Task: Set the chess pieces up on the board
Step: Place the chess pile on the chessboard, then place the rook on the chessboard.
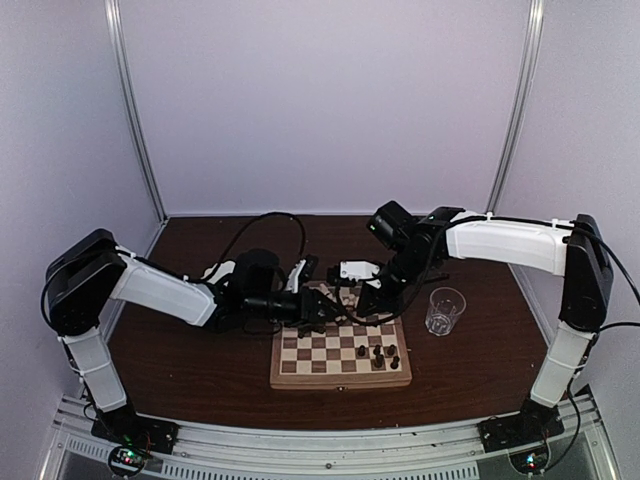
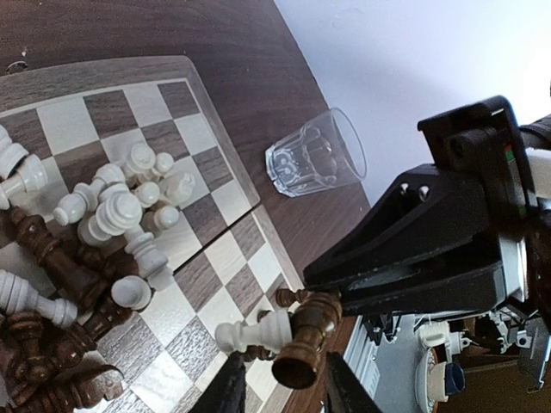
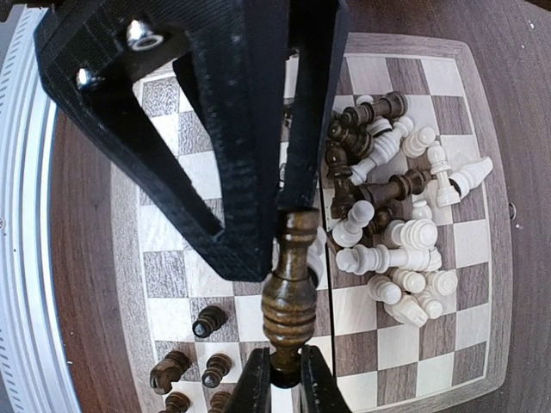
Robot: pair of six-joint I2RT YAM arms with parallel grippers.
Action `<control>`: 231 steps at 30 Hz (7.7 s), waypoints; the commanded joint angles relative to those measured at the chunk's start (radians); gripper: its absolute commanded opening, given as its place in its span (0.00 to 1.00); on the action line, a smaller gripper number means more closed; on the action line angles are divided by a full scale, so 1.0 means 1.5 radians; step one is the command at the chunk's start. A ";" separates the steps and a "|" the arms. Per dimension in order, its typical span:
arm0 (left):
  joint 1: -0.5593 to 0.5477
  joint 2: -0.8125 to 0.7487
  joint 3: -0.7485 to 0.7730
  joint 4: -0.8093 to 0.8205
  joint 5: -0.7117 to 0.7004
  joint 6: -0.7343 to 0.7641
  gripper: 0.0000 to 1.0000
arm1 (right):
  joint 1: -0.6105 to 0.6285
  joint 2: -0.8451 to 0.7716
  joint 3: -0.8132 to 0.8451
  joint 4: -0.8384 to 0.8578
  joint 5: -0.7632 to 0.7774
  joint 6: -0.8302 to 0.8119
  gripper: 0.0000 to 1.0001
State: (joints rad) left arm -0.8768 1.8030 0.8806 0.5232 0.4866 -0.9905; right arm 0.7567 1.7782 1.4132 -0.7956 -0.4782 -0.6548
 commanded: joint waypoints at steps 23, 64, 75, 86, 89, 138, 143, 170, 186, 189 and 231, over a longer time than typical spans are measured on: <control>0.006 -0.003 0.029 -0.009 -0.031 0.018 0.05 | -0.017 0.007 -0.019 0.015 0.023 0.004 0.02; 0.008 -0.088 0.005 0.058 0.040 0.003 0.04 | -0.047 -0.045 0.024 -0.037 -0.061 0.003 0.42; 0.013 0.001 0.002 0.430 0.064 -0.245 0.04 | -0.048 -0.060 0.040 -0.002 -0.177 0.033 0.50; 0.017 0.077 -0.004 0.593 0.039 -0.375 0.04 | -0.048 -0.081 0.034 0.046 -0.186 0.056 0.47; 0.017 0.077 -0.005 0.593 0.038 -0.375 0.04 | -0.047 -0.081 0.031 0.046 -0.188 0.060 0.35; 0.069 -0.333 -0.017 -0.309 -0.083 0.134 0.01 | -0.054 0.162 0.063 -0.057 0.118 0.036 0.09; 0.069 -0.331 -0.020 -0.304 -0.082 0.128 0.02 | -0.051 0.174 0.085 -0.059 0.122 0.043 0.18; 0.030 -0.250 0.193 -0.711 -0.114 0.343 0.02 | -0.072 -0.022 0.056 -0.105 0.064 0.059 0.29; -0.147 0.017 0.442 -0.933 -0.268 0.504 0.02 | -0.252 -0.319 -0.200 0.070 -0.007 0.087 0.38; -0.167 0.067 0.478 -0.951 -0.295 0.514 0.02 | -0.254 -0.311 -0.198 0.070 -0.007 0.084 0.38; -0.160 0.110 0.476 -0.913 -0.275 0.427 0.31 | -0.254 -0.276 -0.215 0.078 -0.008 0.069 0.38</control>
State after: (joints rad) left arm -1.1179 1.9514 1.6127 -0.8734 0.0284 -0.3153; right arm 0.3805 1.3506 1.1019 -0.6838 -0.4747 -0.5465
